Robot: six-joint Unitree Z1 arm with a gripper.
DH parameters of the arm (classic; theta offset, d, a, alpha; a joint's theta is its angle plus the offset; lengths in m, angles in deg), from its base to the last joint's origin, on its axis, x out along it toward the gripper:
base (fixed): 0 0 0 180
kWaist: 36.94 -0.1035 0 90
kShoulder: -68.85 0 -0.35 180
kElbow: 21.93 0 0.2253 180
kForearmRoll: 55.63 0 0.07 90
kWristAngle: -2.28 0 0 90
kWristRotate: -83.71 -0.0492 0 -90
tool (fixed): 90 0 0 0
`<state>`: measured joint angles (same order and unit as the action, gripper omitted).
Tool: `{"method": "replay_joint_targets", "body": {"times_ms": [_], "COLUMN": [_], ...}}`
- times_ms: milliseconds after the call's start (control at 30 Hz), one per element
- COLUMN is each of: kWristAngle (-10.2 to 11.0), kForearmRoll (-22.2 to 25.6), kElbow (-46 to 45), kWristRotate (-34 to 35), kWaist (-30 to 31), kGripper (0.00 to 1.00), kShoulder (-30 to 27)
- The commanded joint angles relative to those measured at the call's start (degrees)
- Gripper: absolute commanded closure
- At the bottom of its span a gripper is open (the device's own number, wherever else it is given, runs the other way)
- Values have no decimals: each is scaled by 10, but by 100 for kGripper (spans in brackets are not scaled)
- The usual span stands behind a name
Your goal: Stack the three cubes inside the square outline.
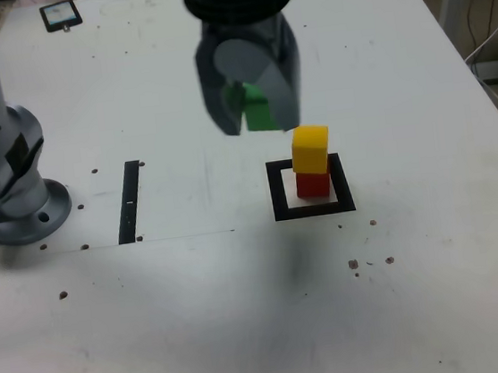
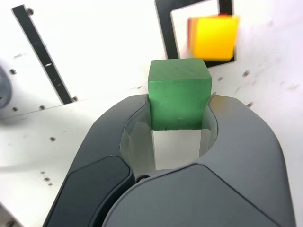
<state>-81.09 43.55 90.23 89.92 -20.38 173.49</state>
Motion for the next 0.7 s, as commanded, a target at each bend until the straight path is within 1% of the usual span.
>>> {"method": "replay_joint_targets", "body": {"times_ms": [0,167,433,567,667], "kWristAngle": [-1,-5,0,1,2], "kForearmRoll": [-5,-28,-63,-66,-66], "kElbow": [0,2,1,0,-5], "kWristRotate": [1,1,8,6,4], "kWaist": [-5,-6,-16,-22,-27], "kGripper": [94,94,93,93,91], "kShoulder": [12,30,47,48,49]}}
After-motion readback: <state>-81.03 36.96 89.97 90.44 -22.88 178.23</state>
